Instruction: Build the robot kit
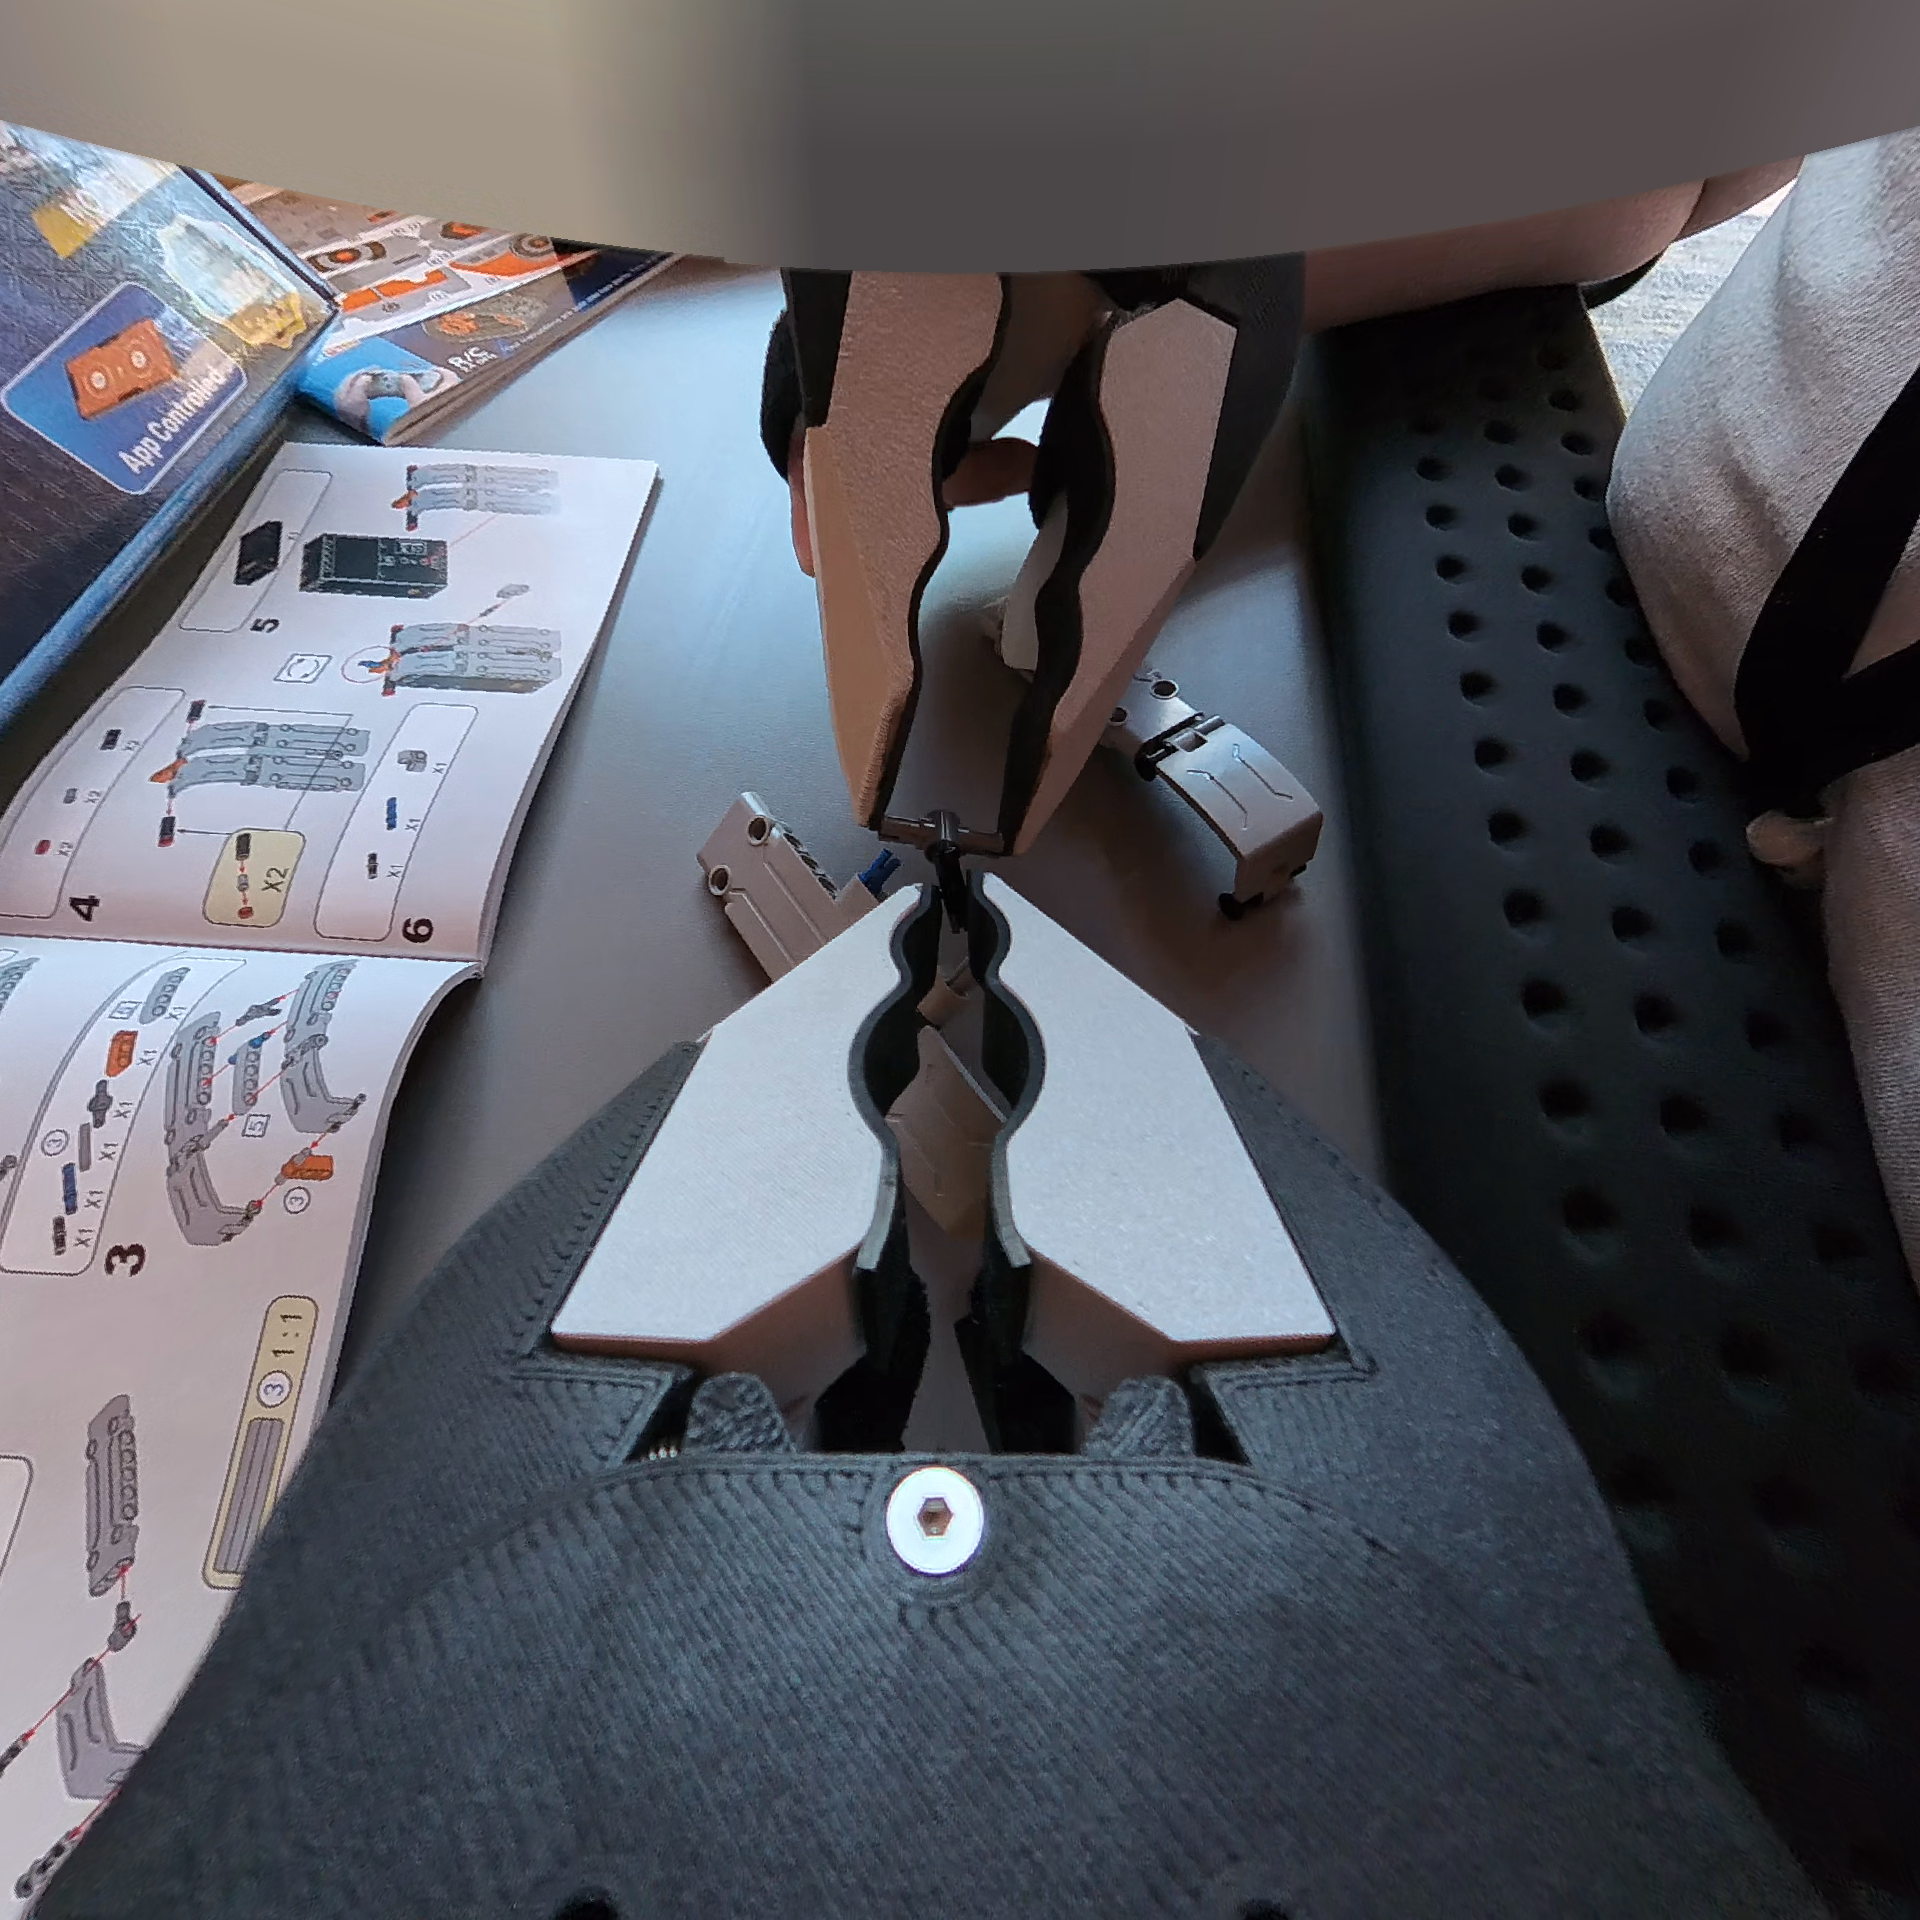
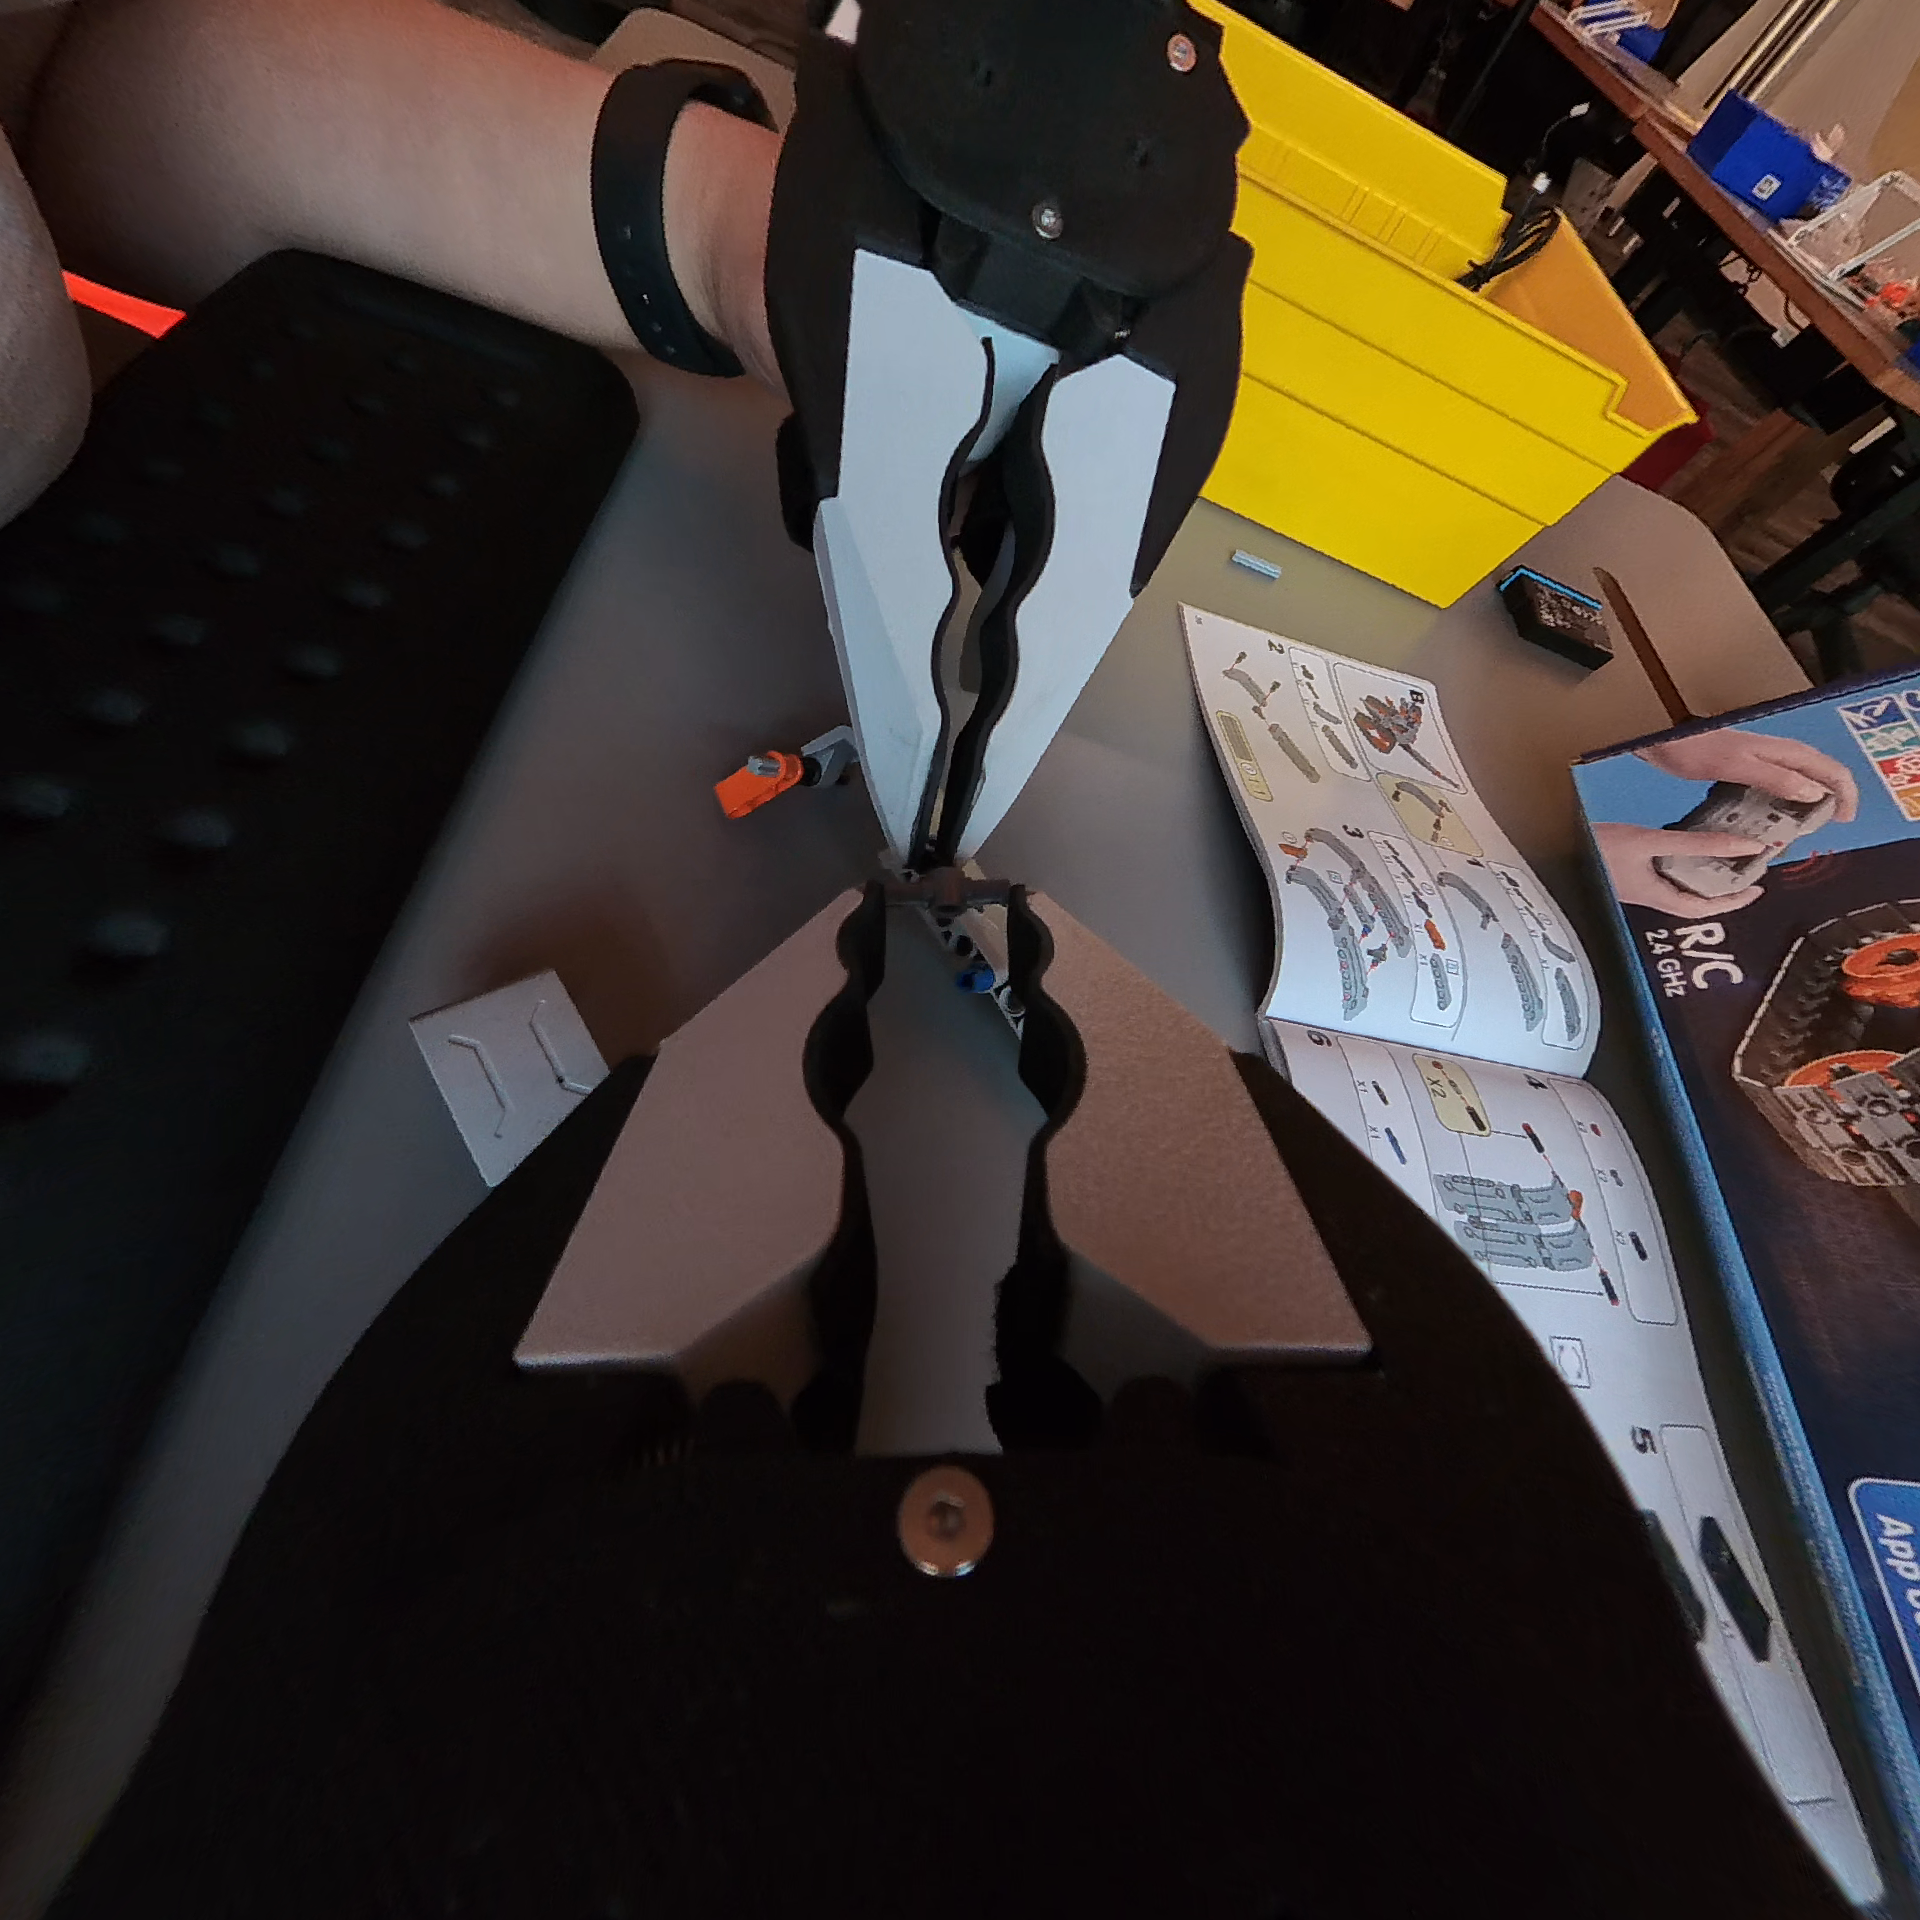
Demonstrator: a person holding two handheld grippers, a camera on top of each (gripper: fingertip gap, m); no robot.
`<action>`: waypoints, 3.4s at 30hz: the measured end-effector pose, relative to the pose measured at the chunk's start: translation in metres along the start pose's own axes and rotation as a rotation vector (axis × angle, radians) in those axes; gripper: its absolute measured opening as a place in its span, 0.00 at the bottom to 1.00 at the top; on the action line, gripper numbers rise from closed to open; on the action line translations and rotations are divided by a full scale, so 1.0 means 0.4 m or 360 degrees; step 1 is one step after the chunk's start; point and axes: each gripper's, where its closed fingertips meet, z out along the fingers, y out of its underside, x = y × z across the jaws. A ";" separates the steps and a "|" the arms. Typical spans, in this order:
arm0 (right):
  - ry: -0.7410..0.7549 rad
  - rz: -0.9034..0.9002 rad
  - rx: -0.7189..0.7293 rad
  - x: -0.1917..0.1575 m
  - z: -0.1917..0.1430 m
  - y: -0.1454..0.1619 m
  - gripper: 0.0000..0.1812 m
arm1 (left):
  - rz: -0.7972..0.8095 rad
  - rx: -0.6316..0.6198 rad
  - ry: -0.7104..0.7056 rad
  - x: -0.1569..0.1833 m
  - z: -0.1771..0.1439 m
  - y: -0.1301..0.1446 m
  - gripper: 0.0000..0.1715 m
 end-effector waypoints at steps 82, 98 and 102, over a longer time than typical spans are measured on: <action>-0.0218 0.0387 -0.0374 -0.055 -0.007 0.112 0.13 | -0.0687 -0.0033 -0.0391 0.115 -0.077 -0.056 0.02; -0.0099 -0.0083 -0.0220 0.137 -0.223 -0.134 0.12 | -0.0144 0.0112 -0.0494 -0.046 -0.177 -0.405 0.02; -0.0165 -0.0135 -0.0084 0.152 -0.227 -0.133 0.12 | -0.0209 0.0127 -0.0447 -0.077 -0.150 -0.386 0.02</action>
